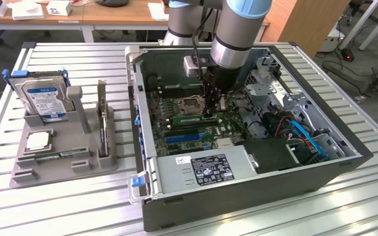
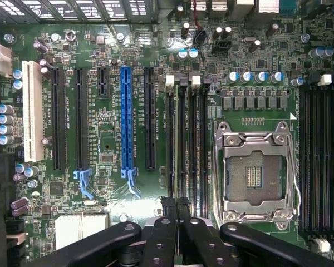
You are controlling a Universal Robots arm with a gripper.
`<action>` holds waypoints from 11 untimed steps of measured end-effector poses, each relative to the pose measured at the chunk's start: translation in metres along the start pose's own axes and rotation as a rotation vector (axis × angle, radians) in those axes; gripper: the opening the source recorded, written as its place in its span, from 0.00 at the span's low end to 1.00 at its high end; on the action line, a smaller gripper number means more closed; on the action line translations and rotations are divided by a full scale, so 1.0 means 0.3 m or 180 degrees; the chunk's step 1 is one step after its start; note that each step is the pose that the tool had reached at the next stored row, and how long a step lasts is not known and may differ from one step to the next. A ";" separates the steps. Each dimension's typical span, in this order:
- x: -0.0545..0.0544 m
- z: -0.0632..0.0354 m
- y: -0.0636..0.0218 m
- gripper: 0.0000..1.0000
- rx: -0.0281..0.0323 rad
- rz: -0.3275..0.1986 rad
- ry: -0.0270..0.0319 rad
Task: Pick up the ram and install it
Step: 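Insert the ram into the slot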
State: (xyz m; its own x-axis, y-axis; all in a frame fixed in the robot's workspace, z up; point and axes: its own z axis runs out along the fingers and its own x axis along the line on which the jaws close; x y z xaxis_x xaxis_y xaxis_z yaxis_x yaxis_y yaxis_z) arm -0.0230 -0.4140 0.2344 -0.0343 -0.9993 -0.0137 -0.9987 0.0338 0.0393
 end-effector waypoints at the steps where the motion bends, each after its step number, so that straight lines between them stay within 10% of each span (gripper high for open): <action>1: 0.000 0.000 0.000 0.11 0.0000 0.0001 0.0000; 11: 0.001 0.000 0.005 0.11 0.0000 -0.0003 0.0000</action>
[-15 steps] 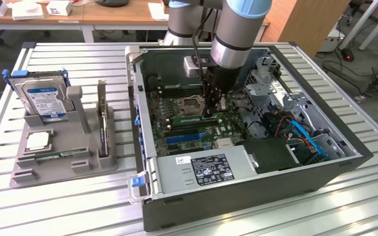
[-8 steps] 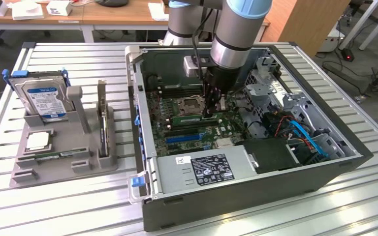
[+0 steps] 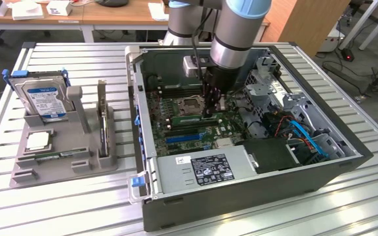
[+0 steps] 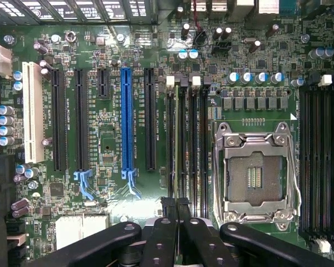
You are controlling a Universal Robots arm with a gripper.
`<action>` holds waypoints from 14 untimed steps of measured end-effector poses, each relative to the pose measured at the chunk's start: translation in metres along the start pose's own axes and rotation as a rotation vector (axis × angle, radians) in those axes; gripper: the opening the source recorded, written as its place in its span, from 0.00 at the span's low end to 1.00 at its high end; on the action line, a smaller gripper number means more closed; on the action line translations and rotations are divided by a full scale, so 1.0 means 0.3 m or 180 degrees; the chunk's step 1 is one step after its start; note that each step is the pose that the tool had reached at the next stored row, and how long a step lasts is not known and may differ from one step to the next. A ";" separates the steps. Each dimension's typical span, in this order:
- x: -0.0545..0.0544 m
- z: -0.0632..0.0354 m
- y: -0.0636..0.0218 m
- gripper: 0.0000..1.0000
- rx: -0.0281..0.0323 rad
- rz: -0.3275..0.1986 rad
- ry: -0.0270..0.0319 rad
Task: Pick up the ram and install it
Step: 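Insert the ram into the slot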
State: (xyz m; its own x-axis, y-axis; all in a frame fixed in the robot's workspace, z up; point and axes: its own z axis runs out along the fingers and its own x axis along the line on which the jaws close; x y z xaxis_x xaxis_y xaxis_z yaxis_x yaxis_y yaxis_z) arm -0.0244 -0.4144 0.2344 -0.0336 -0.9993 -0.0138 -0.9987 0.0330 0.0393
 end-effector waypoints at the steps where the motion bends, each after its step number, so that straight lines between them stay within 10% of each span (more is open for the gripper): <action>1: 0.000 0.000 0.003 0.11 0.0000 -0.0002 0.0000; 10: 0.000 0.000 0.005 0.11 -0.0001 -0.0103 0.0004; 14: 0.000 0.000 -0.001 0.11 -0.0040 -0.0102 0.0005</action>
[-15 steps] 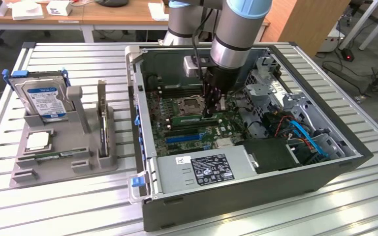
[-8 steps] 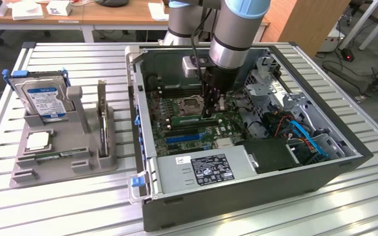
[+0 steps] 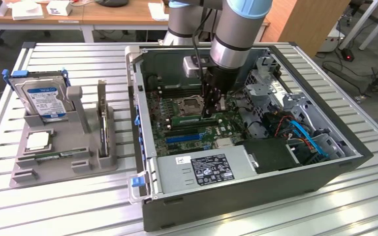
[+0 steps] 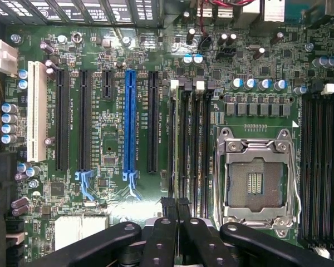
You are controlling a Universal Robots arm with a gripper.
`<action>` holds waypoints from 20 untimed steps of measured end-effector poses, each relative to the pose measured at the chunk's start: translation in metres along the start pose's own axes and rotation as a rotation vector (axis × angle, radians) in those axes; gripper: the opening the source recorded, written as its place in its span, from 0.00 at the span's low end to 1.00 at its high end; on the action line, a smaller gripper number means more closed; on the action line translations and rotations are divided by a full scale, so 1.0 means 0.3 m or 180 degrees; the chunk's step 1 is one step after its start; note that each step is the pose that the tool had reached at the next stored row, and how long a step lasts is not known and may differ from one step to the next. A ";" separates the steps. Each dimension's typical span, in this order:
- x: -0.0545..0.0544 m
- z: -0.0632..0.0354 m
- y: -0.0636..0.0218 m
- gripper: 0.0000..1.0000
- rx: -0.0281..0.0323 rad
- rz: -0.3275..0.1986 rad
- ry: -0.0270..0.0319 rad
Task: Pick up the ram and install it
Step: 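Insert the ram into the slot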
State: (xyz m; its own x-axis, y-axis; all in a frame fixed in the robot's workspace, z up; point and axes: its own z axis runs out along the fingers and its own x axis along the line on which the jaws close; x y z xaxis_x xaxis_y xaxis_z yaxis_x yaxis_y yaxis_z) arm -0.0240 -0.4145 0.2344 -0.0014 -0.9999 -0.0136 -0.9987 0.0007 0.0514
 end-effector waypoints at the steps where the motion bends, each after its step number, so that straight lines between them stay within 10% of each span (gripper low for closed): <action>1: 0.000 0.000 0.000 0.11 -0.0001 0.0000 0.0000; 20: 0.004 0.001 -0.002 0.11 -0.0001 0.0001 0.0000</action>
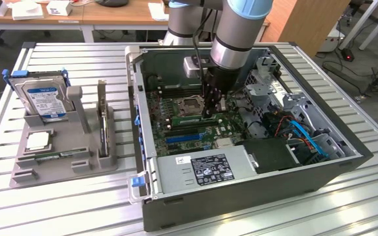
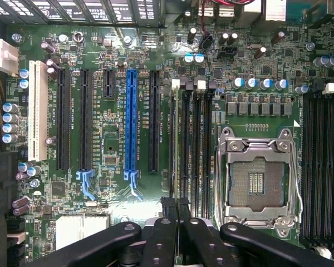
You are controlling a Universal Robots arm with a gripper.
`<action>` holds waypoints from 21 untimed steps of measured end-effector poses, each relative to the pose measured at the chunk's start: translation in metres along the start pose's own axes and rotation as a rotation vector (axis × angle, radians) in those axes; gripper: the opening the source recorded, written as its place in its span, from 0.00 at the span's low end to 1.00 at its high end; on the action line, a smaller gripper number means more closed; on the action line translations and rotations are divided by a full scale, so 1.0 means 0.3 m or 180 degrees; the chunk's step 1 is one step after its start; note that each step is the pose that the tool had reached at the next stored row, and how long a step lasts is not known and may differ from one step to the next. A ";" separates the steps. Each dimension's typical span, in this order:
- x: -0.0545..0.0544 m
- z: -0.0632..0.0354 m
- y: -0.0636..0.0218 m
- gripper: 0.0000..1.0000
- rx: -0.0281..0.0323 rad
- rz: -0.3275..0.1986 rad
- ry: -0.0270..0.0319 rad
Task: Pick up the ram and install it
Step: 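Insert the ram into the slot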
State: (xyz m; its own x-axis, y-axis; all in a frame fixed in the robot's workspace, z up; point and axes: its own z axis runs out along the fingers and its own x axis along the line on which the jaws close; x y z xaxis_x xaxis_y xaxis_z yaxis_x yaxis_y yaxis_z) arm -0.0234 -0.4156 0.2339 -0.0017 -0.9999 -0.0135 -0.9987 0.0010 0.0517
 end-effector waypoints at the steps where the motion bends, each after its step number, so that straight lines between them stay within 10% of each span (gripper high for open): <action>1: 0.000 0.000 0.000 0.11 0.0000 0.0000 0.0000; 21: 0.000 0.006 0.000 0.11 0.0001 0.0023 -0.0002</action>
State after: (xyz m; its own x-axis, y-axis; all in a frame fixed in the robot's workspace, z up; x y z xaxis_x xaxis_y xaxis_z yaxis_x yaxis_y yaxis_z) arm -0.0233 -0.4155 0.2322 -0.0090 -0.9999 -0.0136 -0.9986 0.0083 0.0516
